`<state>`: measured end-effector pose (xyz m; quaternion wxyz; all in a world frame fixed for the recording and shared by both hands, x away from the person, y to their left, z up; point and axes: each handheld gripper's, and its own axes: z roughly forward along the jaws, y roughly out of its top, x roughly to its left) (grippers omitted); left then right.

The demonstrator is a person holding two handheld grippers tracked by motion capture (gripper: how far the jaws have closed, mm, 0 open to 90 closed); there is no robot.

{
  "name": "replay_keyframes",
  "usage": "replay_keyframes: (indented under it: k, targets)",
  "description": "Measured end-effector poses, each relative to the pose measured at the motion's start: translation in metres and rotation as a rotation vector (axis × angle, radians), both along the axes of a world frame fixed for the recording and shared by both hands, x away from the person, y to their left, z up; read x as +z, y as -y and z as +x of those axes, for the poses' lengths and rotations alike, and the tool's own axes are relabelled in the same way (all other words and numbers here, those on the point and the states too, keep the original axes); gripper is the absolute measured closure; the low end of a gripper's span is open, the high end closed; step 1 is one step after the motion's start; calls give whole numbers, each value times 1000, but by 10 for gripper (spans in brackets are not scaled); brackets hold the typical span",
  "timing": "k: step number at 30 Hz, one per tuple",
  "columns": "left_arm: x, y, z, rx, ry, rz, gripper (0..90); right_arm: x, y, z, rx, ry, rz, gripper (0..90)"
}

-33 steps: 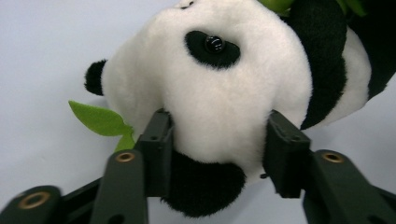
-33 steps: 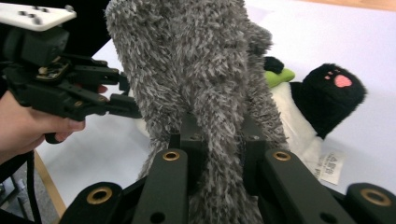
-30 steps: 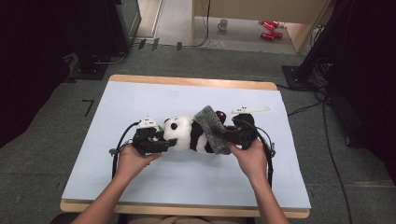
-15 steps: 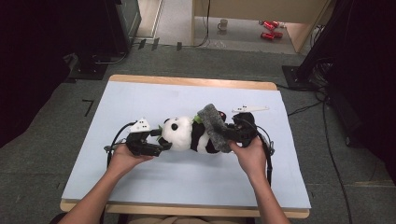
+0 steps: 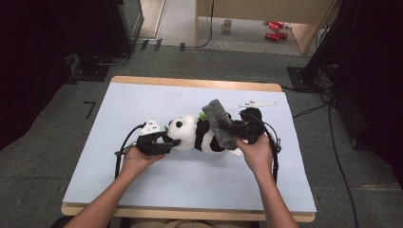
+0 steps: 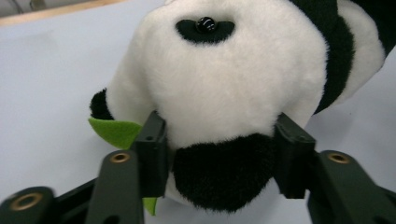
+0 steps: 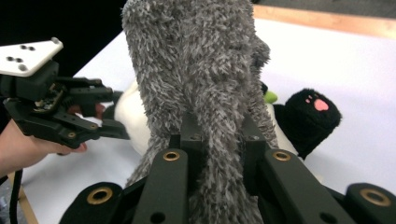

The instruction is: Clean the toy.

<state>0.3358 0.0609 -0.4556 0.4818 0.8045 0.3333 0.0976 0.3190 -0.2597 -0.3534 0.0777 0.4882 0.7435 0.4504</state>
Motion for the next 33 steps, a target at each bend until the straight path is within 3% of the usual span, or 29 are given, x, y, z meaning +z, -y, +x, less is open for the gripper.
replay_keyframes:
  k: [3, 6, 9, 14, 17, 22, 25, 27, 33]
  targets:
    - [5, 3, -3, 22, -26, 2, 554, 12, -5, -3, 12, 23, 18, 780]
    - [12, 5, -4, 45, -77, -19, 563, 23, -20, -6, 48, 36, 21, 780]
    - [12, 6, -6, 51, -85, -20, 562, 24, -31, -5, 76, 34, 22, 780]
    - [14, 7, -6, 65, -109, -37, 562, 16, -56, 0, 128, 12, 31, 779]
    - [15, 9, -8, 70, -96, -35, 558, 10, -70, 3, 153, -1, 29, 779]
    - [15, 9, -10, 86, -95, -44, 553, -8, -94, 13, 182, -56, 77, 777]
    - [16, 11, -12, 86, -89, -45, 552, -25, -103, 18, 182, -88, 47, 776]
    - [14, 11, -12, 88, -105, -33, 551, -36, -103, 19, 183, -68, 24, 778]
    - [12, 13, -11, 79, -112, -26, 552, -36, -100, 17, 173, -27, -59, 779]
